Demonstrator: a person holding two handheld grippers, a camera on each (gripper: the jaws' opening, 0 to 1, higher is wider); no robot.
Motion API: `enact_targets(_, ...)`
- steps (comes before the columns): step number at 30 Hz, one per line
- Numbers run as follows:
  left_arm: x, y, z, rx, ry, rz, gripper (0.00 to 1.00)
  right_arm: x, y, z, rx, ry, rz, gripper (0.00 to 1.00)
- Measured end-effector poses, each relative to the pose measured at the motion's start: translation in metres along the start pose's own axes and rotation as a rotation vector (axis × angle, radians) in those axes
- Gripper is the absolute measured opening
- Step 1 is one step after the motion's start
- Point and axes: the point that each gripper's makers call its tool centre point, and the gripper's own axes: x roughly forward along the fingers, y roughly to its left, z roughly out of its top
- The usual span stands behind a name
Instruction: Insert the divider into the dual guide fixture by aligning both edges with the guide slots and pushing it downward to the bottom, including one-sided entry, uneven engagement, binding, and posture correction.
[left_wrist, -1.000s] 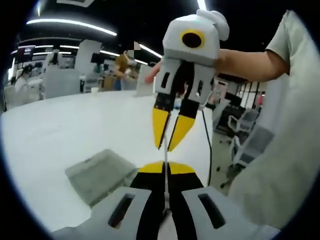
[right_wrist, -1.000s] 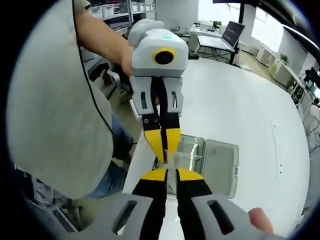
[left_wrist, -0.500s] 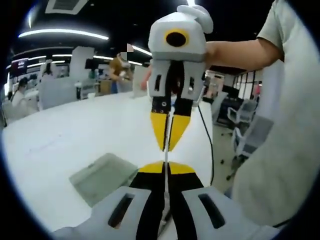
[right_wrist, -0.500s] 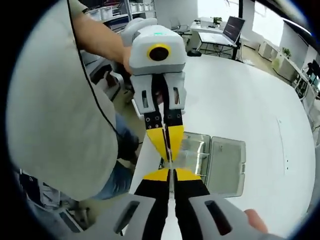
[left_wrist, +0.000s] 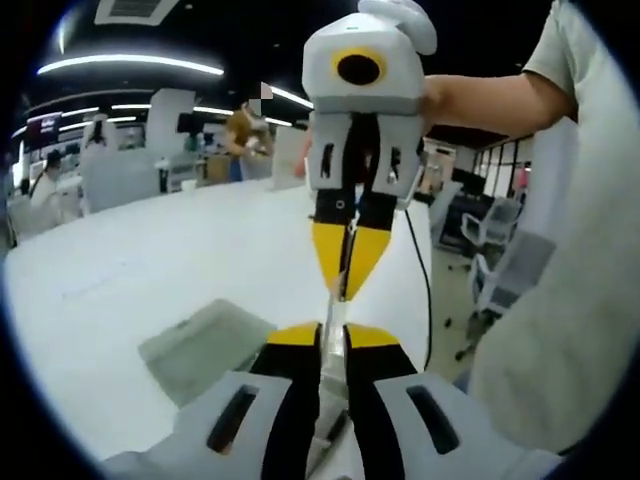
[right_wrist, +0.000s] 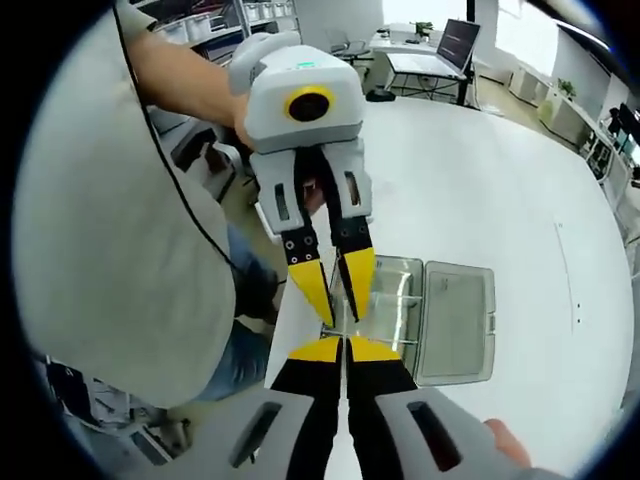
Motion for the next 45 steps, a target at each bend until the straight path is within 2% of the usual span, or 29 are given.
enact_targets(9,-0.003,0.003,-0.004,0.018,0.015,0.025,0.16,0.0,-0.005,-0.01,0.034,0.055,-0.011,0.0)
enact_targets(16,-0.006,0.01,-0.008,0.02,0.03,0.061,0.3,0.006,-0.009,-0.018,0.063,0.109,-0.009,0.0)
enact_targets(21,-0.008,0.012,-0.01,0.019,0.037,0.078,0.32,0.009,-0.01,-0.023,0.073,0.151,-0.015,0.0)
enact_targets(32,-0.01,0.012,-0.016,0.006,0.07,0.112,0.46,0.014,-0.014,-0.029,0.098,0.216,-0.04,0.0)
enact_targets(40,-0.011,0.016,-0.011,-0.008,0.064,0.153,0.63,0.013,-0.013,-0.033,0.11,0.246,-0.053,0.0)
enact_targets(45,-0.01,0.017,-0.009,-0.008,0.067,0.157,0.68,0.014,-0.012,-0.037,0.116,0.265,-0.061,0.0)
